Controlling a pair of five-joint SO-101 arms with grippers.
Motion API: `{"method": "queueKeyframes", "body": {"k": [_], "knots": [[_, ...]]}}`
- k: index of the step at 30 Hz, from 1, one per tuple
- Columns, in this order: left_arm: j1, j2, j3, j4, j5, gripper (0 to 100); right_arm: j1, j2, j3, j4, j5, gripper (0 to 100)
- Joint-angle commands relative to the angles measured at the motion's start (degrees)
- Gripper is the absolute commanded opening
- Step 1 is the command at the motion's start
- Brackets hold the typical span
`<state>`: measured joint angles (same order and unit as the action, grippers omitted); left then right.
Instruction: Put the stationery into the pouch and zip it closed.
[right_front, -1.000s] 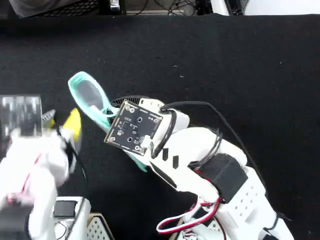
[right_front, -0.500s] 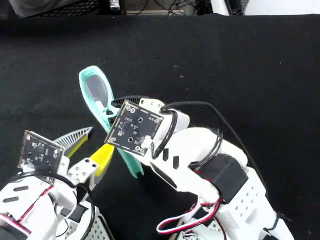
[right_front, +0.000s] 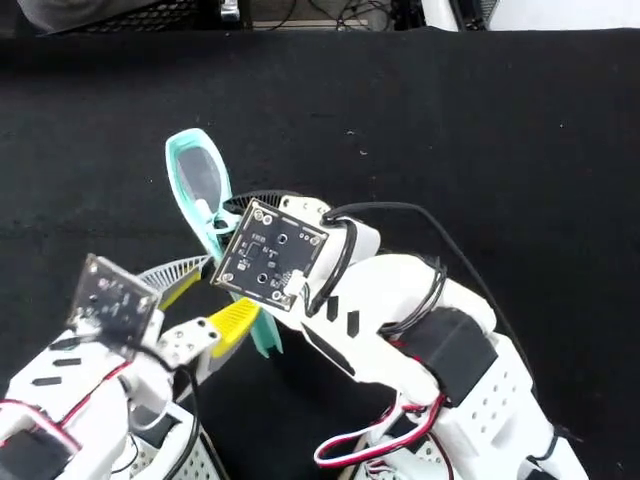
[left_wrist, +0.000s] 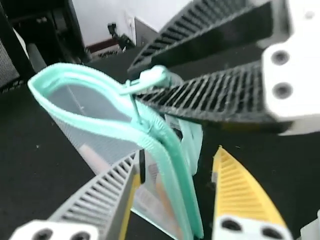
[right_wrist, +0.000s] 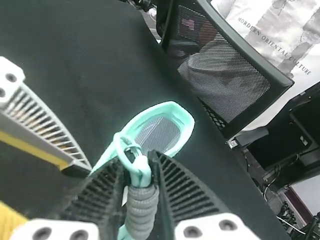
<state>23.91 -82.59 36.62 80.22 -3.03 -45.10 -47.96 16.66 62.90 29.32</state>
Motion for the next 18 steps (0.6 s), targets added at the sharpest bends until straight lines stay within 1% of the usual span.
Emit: {"method": "queueKeyframes", "body": {"k": [1, 7, 15, 18], "knots": [[-3.4, -0.1, 1.2, -3.2, 0.6, 25, 0.9, -0.2, -0.4, 0.3, 0.4, 1.2], [-9.5, 0.3, 2.5, -5.4, 0.4, 25, 0.7, -0.3, -0.4, 2.9, 0.4, 1.2], [-14.3, -0.2, 6.3, -6.0, 0.3, 25, 0.8, -4.4, -0.4, 2.8, 0.4, 1.2], [-14.6, -0.2, 5.9, -6.2, 0.5, 25, 0.8, -5.1, 0.0, 3.3, 0.4, 1.2]]}}
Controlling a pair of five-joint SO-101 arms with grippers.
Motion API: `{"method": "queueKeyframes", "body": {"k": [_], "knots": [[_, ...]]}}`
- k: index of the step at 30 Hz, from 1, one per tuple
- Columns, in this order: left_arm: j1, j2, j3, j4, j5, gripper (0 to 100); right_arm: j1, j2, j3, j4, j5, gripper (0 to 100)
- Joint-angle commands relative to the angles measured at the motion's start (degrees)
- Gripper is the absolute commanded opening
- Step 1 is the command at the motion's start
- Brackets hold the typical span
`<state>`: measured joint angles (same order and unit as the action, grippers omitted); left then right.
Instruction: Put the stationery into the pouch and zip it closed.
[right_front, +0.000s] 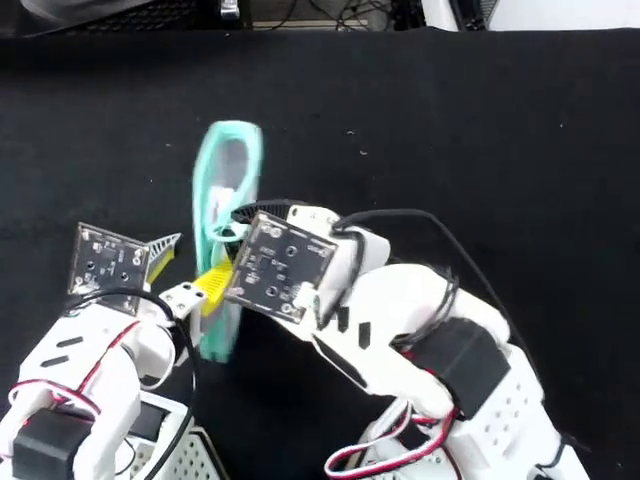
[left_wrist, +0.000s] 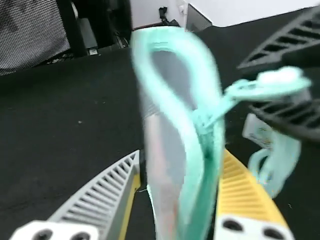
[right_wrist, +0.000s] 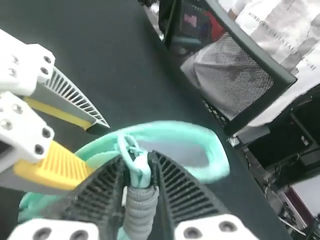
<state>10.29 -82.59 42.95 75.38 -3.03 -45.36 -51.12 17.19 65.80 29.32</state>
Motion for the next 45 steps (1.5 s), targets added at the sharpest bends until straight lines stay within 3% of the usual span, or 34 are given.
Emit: {"method": "queueKeyframes", "body": {"k": [1, 17, 22, 32, 39, 45], "knots": [[-0.9, -0.2, -0.6, -1.6, 0.5, 25, 1.0, -2.0, -0.4, 0.7, 0.4, 1.2], [4.3, -0.2, 1.7, -3.6, 0.4, 24, 0.8, -2.4, 3.0, 0.8, 0.0, 1.2], [4.8, -0.2, 2.5, -3.8, -0.4, 2, 0.7, -2.4, 3.2, 0.9, -0.2, 1.3], [5.8, -0.2, 2.7, -3.5, -7.5, 3, 0.5, -2.5, 3.2, 0.9, -8.4, 1.5], [5.8, -0.2, 2.9, -3.5, -7.5, 3, -3.6, -2.4, 3.2, 0.8, -8.1, 1.8], [5.8, -0.2, 2.9, -3.5, -7.5, 3, -3.6, -2.4, 3.1, 0.8, -8.1, 12.9]]}}
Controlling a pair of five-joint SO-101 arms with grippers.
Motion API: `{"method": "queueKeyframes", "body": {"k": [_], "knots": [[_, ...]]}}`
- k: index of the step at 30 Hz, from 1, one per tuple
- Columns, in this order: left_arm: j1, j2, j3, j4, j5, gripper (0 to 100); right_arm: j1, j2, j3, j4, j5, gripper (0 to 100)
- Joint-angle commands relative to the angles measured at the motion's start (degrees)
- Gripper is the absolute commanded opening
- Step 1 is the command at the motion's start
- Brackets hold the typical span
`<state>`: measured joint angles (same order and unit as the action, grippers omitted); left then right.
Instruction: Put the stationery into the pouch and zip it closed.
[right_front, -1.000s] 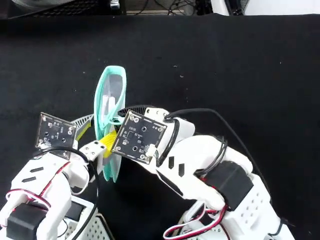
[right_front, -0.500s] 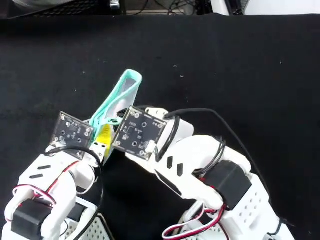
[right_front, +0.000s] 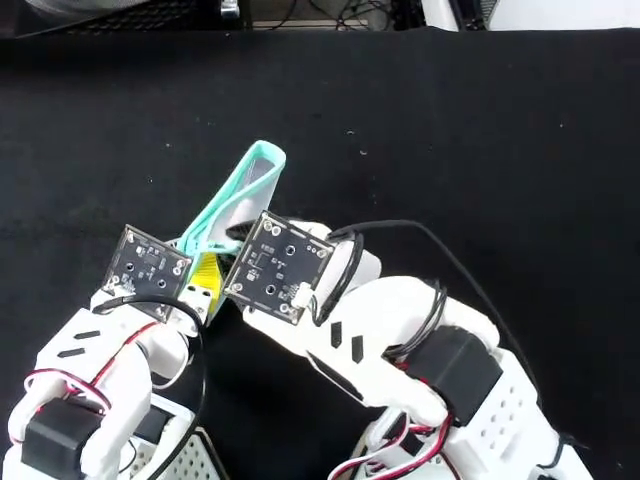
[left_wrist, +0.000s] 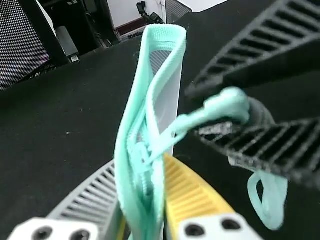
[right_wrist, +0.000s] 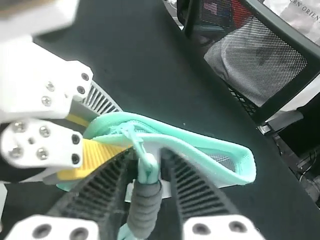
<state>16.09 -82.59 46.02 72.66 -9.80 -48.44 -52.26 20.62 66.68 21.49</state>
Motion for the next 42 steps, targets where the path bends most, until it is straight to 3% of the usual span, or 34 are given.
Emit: {"method": "queueKeyframes", "body": {"k": [1, 8, 17, 25, 35, 42], "knots": [[0.0, -0.2, -0.2, -0.8, -0.7, 3, -0.5, -1.3, -0.3, -0.1, -0.3, 12.2], [0.0, -0.2, -0.2, -0.8, -0.7, 3, -0.6, -1.2, -0.2, -0.4, -0.2, 3.8], [0.0, -0.2, -0.3, -0.8, -0.7, 3, -0.9, -0.9, 2.8, -1.0, -0.2, 3.6], [0.0, -0.2, -0.3, -0.8, -0.7, 3, -0.9, -1.0, 5.1, -4.6, -0.6, 17.5], [0.5, -0.2, -0.3, -0.8, -0.4, 3, -4.2, -1.1, 5.1, -5.1, -0.7, 17.5], [0.0, -0.3, -0.7, 2.9, -0.4, 3, -4.5, -0.8, 8.1, -13.4, -0.6, 14.9]]}}
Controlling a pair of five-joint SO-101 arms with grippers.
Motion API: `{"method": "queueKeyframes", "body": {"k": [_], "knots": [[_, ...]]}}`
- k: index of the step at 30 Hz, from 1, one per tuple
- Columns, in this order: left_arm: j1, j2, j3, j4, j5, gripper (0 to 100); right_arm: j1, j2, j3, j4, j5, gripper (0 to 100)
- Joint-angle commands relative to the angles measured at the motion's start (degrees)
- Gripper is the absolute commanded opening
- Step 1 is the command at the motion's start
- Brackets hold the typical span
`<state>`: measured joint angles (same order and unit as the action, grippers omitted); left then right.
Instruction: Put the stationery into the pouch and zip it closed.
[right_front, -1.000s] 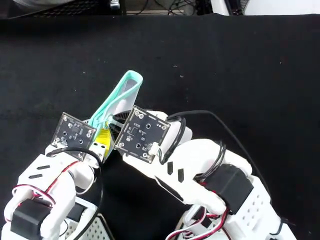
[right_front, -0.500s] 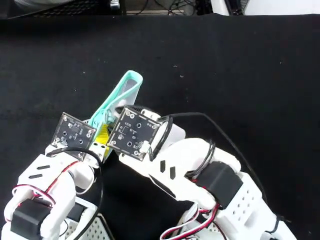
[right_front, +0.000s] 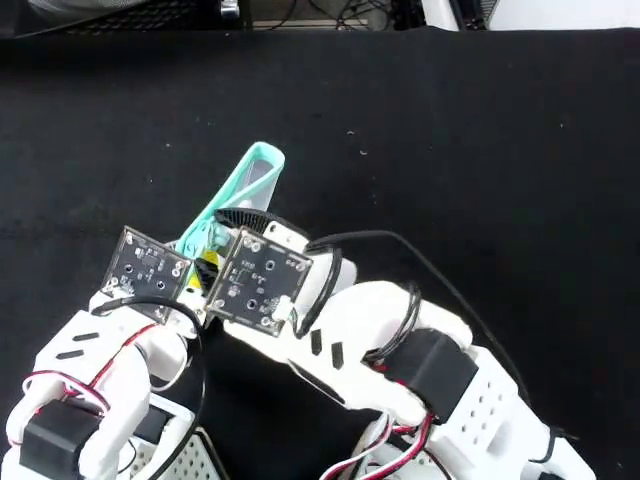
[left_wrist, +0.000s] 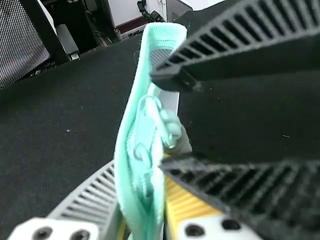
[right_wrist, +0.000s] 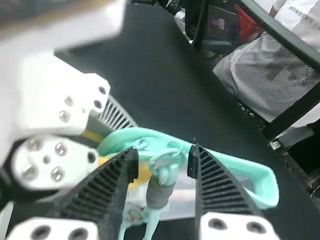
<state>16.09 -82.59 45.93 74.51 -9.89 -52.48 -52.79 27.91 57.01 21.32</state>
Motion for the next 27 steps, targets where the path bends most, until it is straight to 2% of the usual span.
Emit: {"method": "queueKeyframes", "body": {"k": [1, 7, 14, 27], "knots": [[0.0, -0.3, -0.7, 1.3, -0.3, 3, -0.4, -0.3, 1.9, -4.9, -0.4, 13.2], [0.0, -0.3, -0.7, 1.3, -0.3, 3, 0.4, -0.7, 4.7, -6.6, 0.0, 1.0], [0.0, -0.3, -0.7, 1.1, -0.4, 3, 5.0, -0.7, 4.4, -4.0, 0.0, 1.7], [0.4, -0.3, -0.7, 0.9, -0.4, 3, 5.4, -0.6, 4.6, -2.5, 0.0, 2.2]]}}
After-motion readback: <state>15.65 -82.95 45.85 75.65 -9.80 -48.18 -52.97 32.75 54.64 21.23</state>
